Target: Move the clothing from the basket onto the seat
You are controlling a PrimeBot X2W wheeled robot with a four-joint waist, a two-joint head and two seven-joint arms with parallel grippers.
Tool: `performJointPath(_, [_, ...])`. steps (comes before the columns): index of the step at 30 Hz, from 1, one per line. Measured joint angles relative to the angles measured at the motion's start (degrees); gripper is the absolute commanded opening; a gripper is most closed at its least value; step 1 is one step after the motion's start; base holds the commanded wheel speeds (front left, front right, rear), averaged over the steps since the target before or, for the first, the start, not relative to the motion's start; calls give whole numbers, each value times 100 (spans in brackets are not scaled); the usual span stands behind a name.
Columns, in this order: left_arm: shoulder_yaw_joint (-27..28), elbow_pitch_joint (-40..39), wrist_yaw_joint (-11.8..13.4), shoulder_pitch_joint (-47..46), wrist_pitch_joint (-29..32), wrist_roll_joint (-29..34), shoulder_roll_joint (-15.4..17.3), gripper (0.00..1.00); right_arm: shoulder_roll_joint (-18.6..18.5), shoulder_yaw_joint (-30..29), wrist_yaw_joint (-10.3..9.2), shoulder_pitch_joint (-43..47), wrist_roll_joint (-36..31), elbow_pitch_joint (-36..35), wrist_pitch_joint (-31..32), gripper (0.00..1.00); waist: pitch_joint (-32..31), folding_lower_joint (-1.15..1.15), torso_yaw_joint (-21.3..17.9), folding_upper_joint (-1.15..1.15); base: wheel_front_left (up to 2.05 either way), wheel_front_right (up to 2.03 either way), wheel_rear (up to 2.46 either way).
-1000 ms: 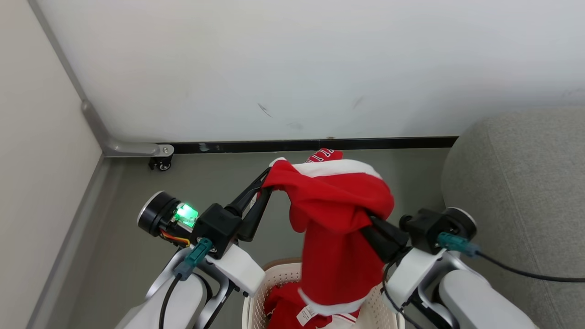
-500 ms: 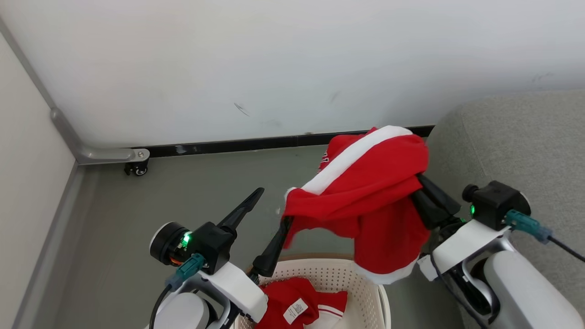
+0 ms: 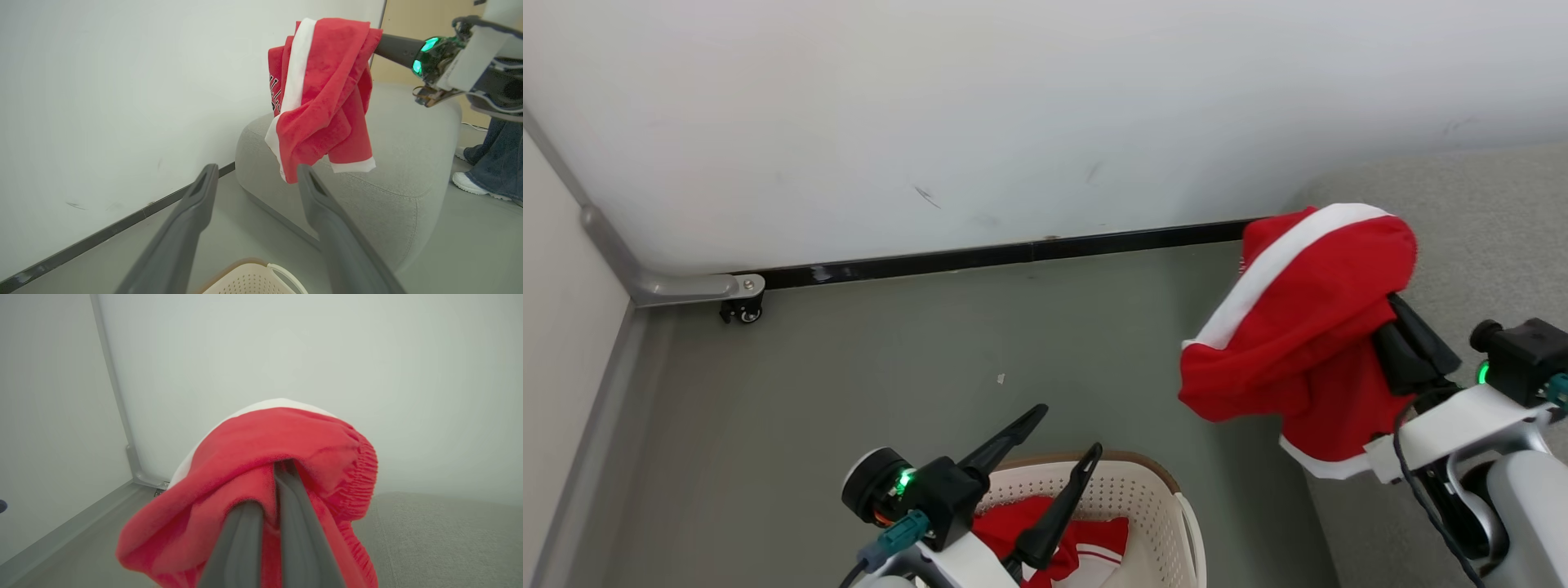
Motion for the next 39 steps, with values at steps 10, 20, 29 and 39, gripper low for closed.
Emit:
performJointPath(10, [-347, -56, -103, 1, -26, -10, -93, 100, -37, -570, 0, 439, -107, -121, 0, 0, -13, 0, -216, 0, 0, 0, 0])
performJointPath(20, [-606, -138, -154, -19, -60, -118, -183, 100, 0, -891, 0, 836, -165, -181, 0, 0, 31, 0, -547, 0, 0, 0, 0])
performJointPath(29, [-693, -248, -187, -160, -67, -138, -234, 100, -29, -1045, 0, 888, -90, -9, 0, 0, 222, 0, -800, 0, 0, 0, 0])
performJointPath(39, [-714, -434, -193, -515, -49, 65, -248, 100, -358, -1328, 0, 10, 145, 749, 85, 0, 617, 0, -906, 0, 0, 0, 0])
